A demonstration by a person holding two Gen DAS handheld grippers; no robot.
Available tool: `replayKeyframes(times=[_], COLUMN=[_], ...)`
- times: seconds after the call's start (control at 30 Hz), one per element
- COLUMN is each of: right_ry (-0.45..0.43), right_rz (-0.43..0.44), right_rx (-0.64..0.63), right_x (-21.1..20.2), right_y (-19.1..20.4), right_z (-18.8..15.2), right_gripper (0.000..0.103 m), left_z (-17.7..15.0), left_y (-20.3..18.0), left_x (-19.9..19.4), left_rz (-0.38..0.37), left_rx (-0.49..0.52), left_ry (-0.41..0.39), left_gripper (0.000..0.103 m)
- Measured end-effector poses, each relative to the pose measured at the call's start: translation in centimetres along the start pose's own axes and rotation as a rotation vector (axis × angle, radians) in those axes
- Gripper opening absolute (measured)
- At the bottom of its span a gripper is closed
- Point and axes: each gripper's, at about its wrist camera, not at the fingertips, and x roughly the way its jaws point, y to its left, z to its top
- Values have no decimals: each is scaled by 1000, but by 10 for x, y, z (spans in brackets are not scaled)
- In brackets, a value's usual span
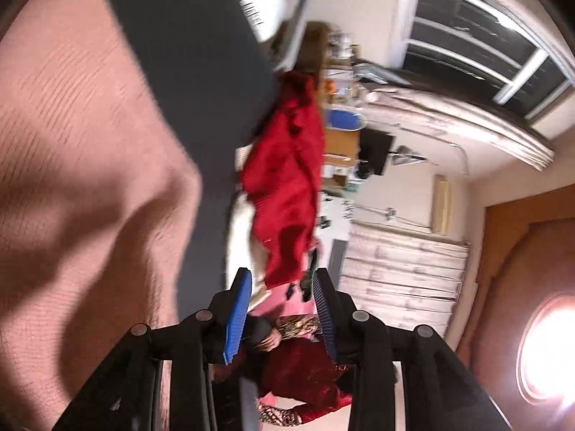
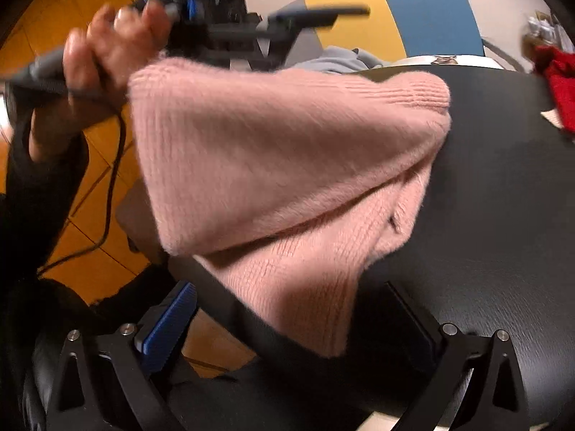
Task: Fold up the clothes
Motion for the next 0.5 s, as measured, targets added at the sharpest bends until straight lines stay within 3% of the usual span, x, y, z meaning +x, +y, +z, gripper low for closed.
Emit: replayKeyframes(times=[0.1,0.2,0.27,0.4,0.5], right_ry=[4,-48,-111,-200,-143], right_rz=[-13,-26,-30,-59,-97], right_rx=[35,66,55,-91,-203], right_x=[-15,-38,-54,-78,-74], right_y=[1,6,16,52,70], right_z=[-3,-2,6,51,79], right_gripper=[103,103,103,103,103], left_z=[5,10,9,-2,-14], left_y=[-12,-4,12,38,46], left_x=[-34,-85,-118,-155,-164], left_rz=[26,124,187,237,255], left_rx=[118,219,235,273,350], left_ry=[-62,-177,-262,-332,-332], left_gripper=[34,34,34,34,34])
